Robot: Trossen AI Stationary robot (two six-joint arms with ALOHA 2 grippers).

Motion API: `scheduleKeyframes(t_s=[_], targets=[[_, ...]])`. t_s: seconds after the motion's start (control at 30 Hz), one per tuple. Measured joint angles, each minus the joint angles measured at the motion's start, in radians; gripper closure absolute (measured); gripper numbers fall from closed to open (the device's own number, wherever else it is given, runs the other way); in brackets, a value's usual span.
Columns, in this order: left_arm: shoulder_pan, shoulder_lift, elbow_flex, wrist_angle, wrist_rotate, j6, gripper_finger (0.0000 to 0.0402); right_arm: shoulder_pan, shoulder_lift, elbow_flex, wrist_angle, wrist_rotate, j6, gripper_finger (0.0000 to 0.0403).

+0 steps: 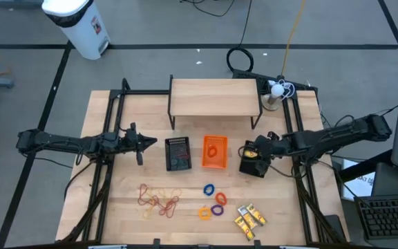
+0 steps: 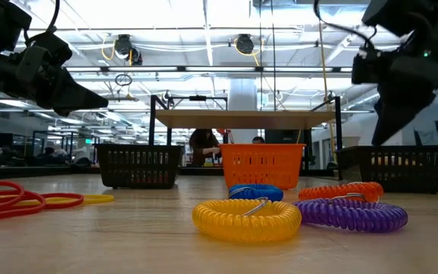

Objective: Pick & Place Office Desk Supplies
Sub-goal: Put the crayon box into the right black bin

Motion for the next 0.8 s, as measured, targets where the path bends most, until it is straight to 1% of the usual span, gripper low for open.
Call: scheduleKeyframes(t_s=[0.13,0.27,0.33,0.4,0.47,0.5,0.57,0.7,0.8], targets=[[0.000,0.000,0.000,0.000,0.000,0.000,0.0382,0.000,-0.083,0.000,0.015,0.003,-0.034,0.0218],[0.000,0.000,0.000,0.000,0.000,0.000,0.0382,0.000,-0.095,0.000,-0.002,0.010,-0.060,0.0248],[0.000,0.000,0.000,0.000,0.000,0.000,0.0382,0.003,-0.076,0.000,-0.026,0.044,-0.068,0.0280],[0.000,0.000,0.000,0.000,0.000,0.000,0.0382,0.008,-0.050,0.000,-0.034,0.074,-0.070,0.0325],[0.000,0.000,0.000,0.000,0.000,0.000,0.0382,0.015,-0.016,0.000,-0.028,0.077,-0.087,0.0377],[0.000,0.000,0.000,0.000,0.000,0.000,0.0382,0.019,0.003,0.000,-0.024,0.067,-0.096,0.0389],[0.000,0.000,0.000,0.000,0.000,0.000,0.0382,0.023,0.039,0.000,-0.019,0.050,-0.091,0.0391],[0.000,0.000,0.000,0.000,0.000,0.000,0.0382,0.022,0.105,0.000,-0.026,0.051,-0.079,0.0400],[0.000,0.000,0.000,0.000,0.000,-0.001,0.0382,0.022,0.145,0.000,-0.024,0.051,-0.072,0.0400]])
